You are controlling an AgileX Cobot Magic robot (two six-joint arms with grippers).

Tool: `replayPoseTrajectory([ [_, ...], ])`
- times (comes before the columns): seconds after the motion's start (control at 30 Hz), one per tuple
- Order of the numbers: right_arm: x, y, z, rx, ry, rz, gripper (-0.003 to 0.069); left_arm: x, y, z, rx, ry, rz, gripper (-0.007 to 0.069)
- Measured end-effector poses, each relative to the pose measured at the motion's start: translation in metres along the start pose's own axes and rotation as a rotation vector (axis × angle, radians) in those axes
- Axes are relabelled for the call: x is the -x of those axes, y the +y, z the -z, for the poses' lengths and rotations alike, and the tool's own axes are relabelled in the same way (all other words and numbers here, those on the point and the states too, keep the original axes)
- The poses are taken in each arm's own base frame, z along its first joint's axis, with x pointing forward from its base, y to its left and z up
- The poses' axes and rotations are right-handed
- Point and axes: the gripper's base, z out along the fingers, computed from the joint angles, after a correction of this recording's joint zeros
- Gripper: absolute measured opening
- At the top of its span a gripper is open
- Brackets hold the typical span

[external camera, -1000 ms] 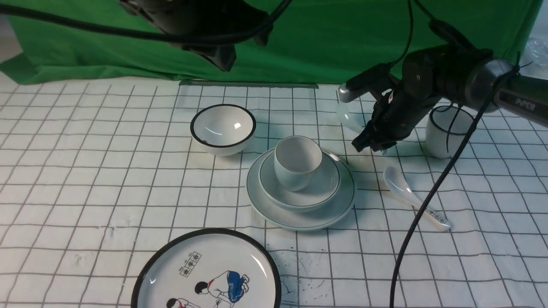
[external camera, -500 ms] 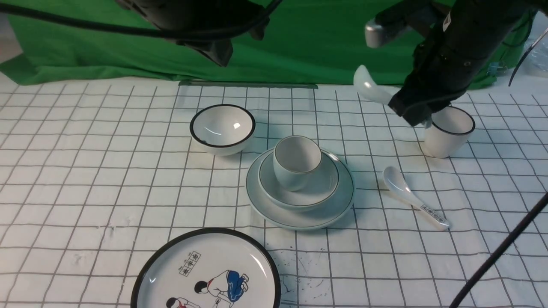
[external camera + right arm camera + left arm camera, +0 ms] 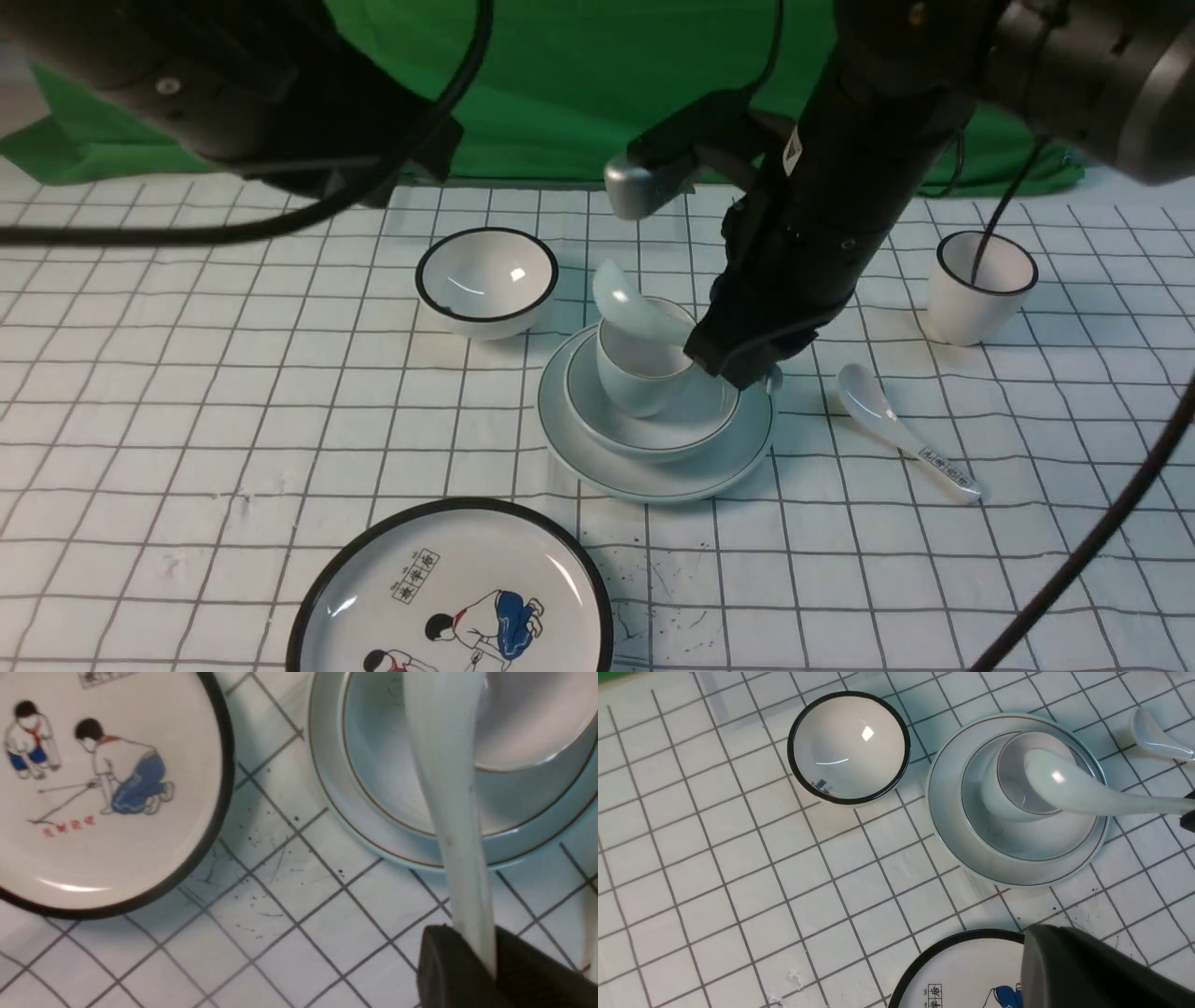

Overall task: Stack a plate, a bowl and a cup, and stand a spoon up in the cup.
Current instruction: Use the right arm to put the blue soup spoon into the blue teacup in the middle

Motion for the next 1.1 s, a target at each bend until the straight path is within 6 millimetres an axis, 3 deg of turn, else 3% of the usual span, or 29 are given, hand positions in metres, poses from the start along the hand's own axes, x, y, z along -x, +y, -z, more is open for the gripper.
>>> replayPoseTrajectory([
  [0.17, 0.002, -0.008, -0.018, -0.054, 0.058, -0.006, 0.0079, -0.015, 0.001, 0.001, 0.002, -0.001, 0.005, 0.0],
  [0.37, 0.003, -0.012, -0.032, -0.077, 0.094, -0.03, 0.0079, -0.017, 0.001, 0.0, 0.003, 0.003, 0.005, 0.0],
  [0.67, 0.005, -0.013, -0.036, -0.082, 0.08, -0.046, 0.0099, -0.016, 0.001, 0.0, 0.002, -0.006, 0.006, 0.0],
  [0.87, 0.011, -0.015, -0.037, -0.094, 0.02, -0.043, 0.0167, -0.015, 0.001, 0.0, 0.001, -0.017, 0.006, 0.0],
  [1.1, 0.016, -0.016, -0.035, -0.106, -0.036, -0.041, 0.0197, -0.014, 0.001, 0.0, 0.004, -0.029, 0.003, 0.0],
])
